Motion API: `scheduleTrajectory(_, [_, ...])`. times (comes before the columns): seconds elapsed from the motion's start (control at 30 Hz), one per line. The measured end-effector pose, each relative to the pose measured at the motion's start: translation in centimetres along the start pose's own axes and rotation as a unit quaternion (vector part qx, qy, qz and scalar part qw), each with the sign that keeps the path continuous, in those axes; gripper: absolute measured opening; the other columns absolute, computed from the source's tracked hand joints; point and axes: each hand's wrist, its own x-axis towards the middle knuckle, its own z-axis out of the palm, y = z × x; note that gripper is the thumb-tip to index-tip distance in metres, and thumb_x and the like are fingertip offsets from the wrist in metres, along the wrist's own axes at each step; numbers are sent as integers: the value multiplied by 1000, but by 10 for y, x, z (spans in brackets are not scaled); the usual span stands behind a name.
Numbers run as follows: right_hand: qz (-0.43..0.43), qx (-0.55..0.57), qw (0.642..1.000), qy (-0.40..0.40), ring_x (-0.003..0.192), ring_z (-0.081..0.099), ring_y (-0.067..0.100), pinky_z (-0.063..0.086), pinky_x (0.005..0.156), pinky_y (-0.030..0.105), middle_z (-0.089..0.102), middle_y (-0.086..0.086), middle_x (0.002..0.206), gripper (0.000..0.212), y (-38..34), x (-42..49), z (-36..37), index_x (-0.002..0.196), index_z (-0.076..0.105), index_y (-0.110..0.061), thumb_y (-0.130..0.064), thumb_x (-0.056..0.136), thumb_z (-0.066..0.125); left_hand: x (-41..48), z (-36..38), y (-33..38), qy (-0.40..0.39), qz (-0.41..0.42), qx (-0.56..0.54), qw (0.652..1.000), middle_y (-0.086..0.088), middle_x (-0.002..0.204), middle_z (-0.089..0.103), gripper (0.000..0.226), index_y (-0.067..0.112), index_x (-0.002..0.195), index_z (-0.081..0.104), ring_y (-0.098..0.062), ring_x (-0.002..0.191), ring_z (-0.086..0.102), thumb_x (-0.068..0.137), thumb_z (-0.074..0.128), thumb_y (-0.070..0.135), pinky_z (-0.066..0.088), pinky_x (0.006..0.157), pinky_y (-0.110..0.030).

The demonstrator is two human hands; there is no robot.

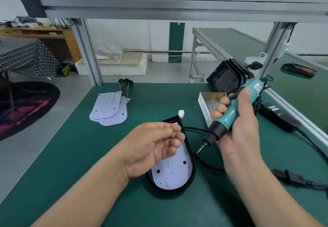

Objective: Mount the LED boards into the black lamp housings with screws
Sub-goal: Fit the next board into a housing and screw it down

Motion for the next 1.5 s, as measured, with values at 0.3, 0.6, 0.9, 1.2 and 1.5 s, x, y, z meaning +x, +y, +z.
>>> scheduleTrajectory(0.3, [2, 13, 1000, -5, 65, 53, 12, 50, 58, 23, 60, 0, 83, 33, -4, -3, 2, 105, 52, -14, -43, 102, 68, -2, 0, -3, -4, 33, 58, 998, -16, 120, 78, 22, 0, 126, 62, -29, 111, 76, 105, 59, 6, 65, 71, -28])
scheduleTrajectory(0.6, [-21, 23, 999, -37, 64, 54, 9, 50, 60, 21, 67, 3, 94, 29, -13, -5, -1, 113, 56, -19, -36, 98, 75, -2, 3, -10, 14, 74, 185, 980, -8, 86, 74, 9, 14, 96, 83, -15, 67, 65, 90, 82, 20, 57, 59, -26])
scheduleTrajectory(0.9, [-28, 86, 993, -74, 71, 50, 14, 45, 69, 26, 59, 4, 91, 7, -26, -6, 5, 102, 60, -15, -20, 101, 65, -6, 11, -14, -19, 44, 146, 988, -20, 107, 79, 14, 7, 101, 80, -33, 97, 79, 99, 69, -1, 65, 79, -36])
scheduleTrajectory(1.2, [-32, 56, 995, -80, 59, 45, 7, 42, 54, 19, 53, -2, 80, 8, -27, -9, 6, 97, 61, -15, -19, 103, 59, -8, 15, -19, -47, 56, 168, 983, -17, 107, 79, 12, 14, 106, 74, -34, 98, 79, 96, 73, 7, 63, 75, -33])
scheduleTrajectory(1.5, [-23, 55, 994, -92, 57, 46, 8, 43, 52, 20, 53, -1, 77, 16, -21, -11, 8, 89, 61, -15, -18, 104, 56, -8, 15, -18, -47, 68, 207, 975, -13, 105, 80, 16, 9, 113, 66, -32, 95, 80, 98, 71, 5, 63, 77, -32])
